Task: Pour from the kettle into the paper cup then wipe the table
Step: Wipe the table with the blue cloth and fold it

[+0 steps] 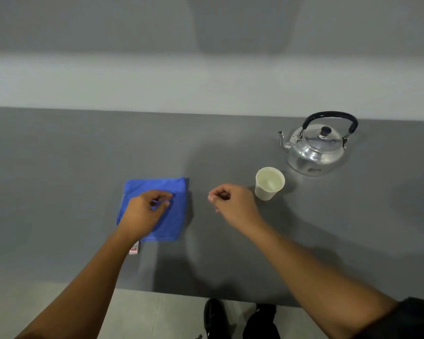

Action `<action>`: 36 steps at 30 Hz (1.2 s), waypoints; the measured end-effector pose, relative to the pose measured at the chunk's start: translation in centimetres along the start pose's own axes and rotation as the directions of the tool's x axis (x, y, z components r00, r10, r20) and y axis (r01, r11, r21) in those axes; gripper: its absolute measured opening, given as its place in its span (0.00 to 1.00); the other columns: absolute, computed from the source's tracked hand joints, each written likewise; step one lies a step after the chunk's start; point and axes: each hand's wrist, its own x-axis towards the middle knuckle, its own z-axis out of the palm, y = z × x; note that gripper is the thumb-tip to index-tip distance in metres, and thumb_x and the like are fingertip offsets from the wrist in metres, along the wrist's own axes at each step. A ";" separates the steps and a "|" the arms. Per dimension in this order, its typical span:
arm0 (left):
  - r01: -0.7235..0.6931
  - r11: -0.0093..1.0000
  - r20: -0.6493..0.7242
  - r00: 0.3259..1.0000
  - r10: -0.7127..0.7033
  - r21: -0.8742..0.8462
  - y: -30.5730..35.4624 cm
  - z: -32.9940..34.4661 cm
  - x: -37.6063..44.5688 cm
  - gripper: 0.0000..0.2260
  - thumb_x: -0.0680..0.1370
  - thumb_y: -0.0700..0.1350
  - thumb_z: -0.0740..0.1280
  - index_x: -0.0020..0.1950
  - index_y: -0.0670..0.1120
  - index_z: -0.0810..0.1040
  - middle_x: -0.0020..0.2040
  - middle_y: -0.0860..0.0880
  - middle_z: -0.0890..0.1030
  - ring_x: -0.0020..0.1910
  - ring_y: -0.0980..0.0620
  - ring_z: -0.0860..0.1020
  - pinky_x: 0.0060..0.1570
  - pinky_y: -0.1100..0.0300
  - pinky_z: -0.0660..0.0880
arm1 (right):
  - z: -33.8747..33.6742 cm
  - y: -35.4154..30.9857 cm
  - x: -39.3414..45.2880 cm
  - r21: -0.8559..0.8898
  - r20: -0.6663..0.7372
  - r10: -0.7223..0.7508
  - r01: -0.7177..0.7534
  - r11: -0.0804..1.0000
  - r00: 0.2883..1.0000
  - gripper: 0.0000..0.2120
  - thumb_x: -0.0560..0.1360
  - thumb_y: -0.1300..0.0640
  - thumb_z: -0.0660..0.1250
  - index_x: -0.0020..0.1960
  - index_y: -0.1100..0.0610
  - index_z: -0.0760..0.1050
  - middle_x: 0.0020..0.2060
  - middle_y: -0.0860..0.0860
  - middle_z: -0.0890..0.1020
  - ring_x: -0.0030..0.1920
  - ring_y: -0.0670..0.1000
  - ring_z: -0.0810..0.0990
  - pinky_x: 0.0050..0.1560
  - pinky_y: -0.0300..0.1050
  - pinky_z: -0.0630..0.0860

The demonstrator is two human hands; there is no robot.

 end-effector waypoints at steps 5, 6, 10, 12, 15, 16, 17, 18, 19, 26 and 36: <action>0.020 0.991 -0.045 0.999 -0.014 0.129 -3.9 -1.7 -0.5 0.11 0.76 0.38 0.75 0.55 0.50 0.85 0.57 0.52 0.84 0.56 0.45 0.80 0.61 0.54 0.74 | 5.2 1.3 0.8 0.043 0.071 0.157 -0.160 0.986 0.985 0.10 0.74 0.55 0.76 0.53 0.56 0.83 0.45 0.54 0.87 0.46 0.56 0.86 0.55 0.57 0.82; 0.020 0.986 -0.055 0.998 -0.011 0.165 -4.6 -2.0 -0.6 0.11 0.75 0.38 0.75 0.56 0.49 0.85 0.60 0.50 0.83 0.59 0.42 0.78 0.63 0.55 0.70 | 6.2 1.4 1.1 0.032 0.084 0.176 -0.179 0.983 0.981 0.15 0.73 0.53 0.77 0.57 0.56 0.82 0.47 0.53 0.86 0.48 0.56 0.86 0.57 0.56 0.81; 0.128 0.966 -0.043 0.992 -0.122 0.222 -6.6 -2.6 -0.9 0.19 0.75 0.43 0.77 0.66 0.51 0.81 0.72 0.47 0.74 0.71 0.37 0.66 0.72 0.52 0.63 | 8.9 0.8 1.9 -0.052 0.105 0.174 -0.169 0.984 0.979 0.27 0.74 0.48 0.75 0.70 0.52 0.75 0.47 0.46 0.82 0.48 0.48 0.82 0.47 0.38 0.74; 0.199 0.954 -0.024 0.980 -0.198 0.226 -7.0 -2.9 -1.0 0.24 0.74 0.46 0.77 0.70 0.54 0.78 0.78 0.47 0.67 0.75 0.37 0.61 0.75 0.45 0.63 | 9.8 0.4 2.2 -0.048 0.117 0.149 -0.145 0.988 0.982 0.27 0.74 0.49 0.74 0.71 0.48 0.73 0.47 0.45 0.81 0.45 0.44 0.79 0.40 0.30 0.69; 0.253 0.947 -0.020 0.967 -0.254 0.199 -7.4 -3.1 -1.0 0.28 0.73 0.47 0.78 0.72 0.55 0.75 0.80 0.45 0.62 0.76 0.36 0.59 0.75 0.42 0.64 | 10.7 0.1 2.5 -0.077 0.103 0.066 -0.058 0.995 0.993 0.23 0.75 0.55 0.73 0.69 0.46 0.76 0.42 0.50 0.81 0.39 0.42 0.77 0.37 0.25 0.69; 0.269 0.945 -0.025 0.963 -0.269 0.189 -7.4 -3.1 -1.0 0.28 0.73 0.48 0.78 0.72 0.55 0.75 0.80 0.44 0.62 0.76 0.36 0.60 0.74 0.43 0.65 | 11.0 0.0 2.5 -0.093 0.096 0.039 -0.030 0.995 0.995 0.22 0.76 0.57 0.73 0.68 0.47 0.77 0.40 0.50 0.79 0.38 0.42 0.76 0.38 0.24 0.69; 0.280 0.942 -0.028 0.960 -0.280 0.184 -7.5 -3.1 -0.9 0.28 0.73 0.48 0.78 0.72 0.54 0.75 0.79 0.44 0.64 0.75 0.37 0.61 0.74 0.43 0.66 | 11.3 0.1 2.5 -0.109 0.091 0.019 -0.009 0.994 0.996 0.21 0.76 0.59 0.72 0.67 0.48 0.78 0.38 0.48 0.77 0.37 0.42 0.76 0.38 0.24 0.69; 0.289 0.940 -0.029 0.957 -0.289 0.180 -7.4 -3.0 -0.8 0.28 0.73 0.48 0.78 0.72 0.54 0.76 0.78 0.44 0.65 0.75 0.38 0.63 0.74 0.44 0.66 | 11.6 0.2 2.5 -0.121 0.086 0.008 0.003 0.993 0.996 0.20 0.76 0.61 0.72 0.66 0.49 0.79 0.37 0.46 0.76 0.37 0.42 0.76 0.38 0.23 0.69; 0.296 0.940 -0.030 0.955 -0.295 0.173 -7.4 -2.9 -0.7 0.27 0.74 0.48 0.77 0.72 0.53 0.76 0.77 0.43 0.66 0.74 0.39 0.64 0.73 0.45 0.67 | 11.9 0.3 2.4 -0.130 0.085 0.003 0.008 0.991 0.996 0.19 0.76 0.62 0.71 0.65 0.50 0.80 0.37 0.44 0.75 0.36 0.41 0.76 0.38 0.22 0.69; 0.301 0.937 -0.060 0.954 -0.295 0.180 -7.4 -2.7 -0.5 0.20 0.82 0.44 0.67 0.75 0.50 0.74 0.72 0.41 0.72 0.70 0.39 0.71 0.69 0.45 0.71 | 13.1 0.9 2.6 -0.228 0.087 0.031 -0.010 0.974 0.996 0.17 0.79 0.64 0.68 0.66 0.56 0.79 0.46 0.49 0.80 0.43 0.46 0.78 0.42 0.26 0.71; 0.213 0.977 -0.163 0.965 -0.204 0.034 -5.8 -2.0 -1.4 0.19 0.79 0.33 0.65 0.66 0.49 0.81 0.62 0.47 0.77 0.39 0.60 0.75 0.45 0.72 0.69 | 13.2 0.3 0.9 -0.068 0.037 0.037 -0.034 0.997 0.999 0.17 0.77 0.65 0.68 0.64 0.54 0.81 0.50 0.48 0.81 0.41 0.41 0.78 0.37 0.22 0.70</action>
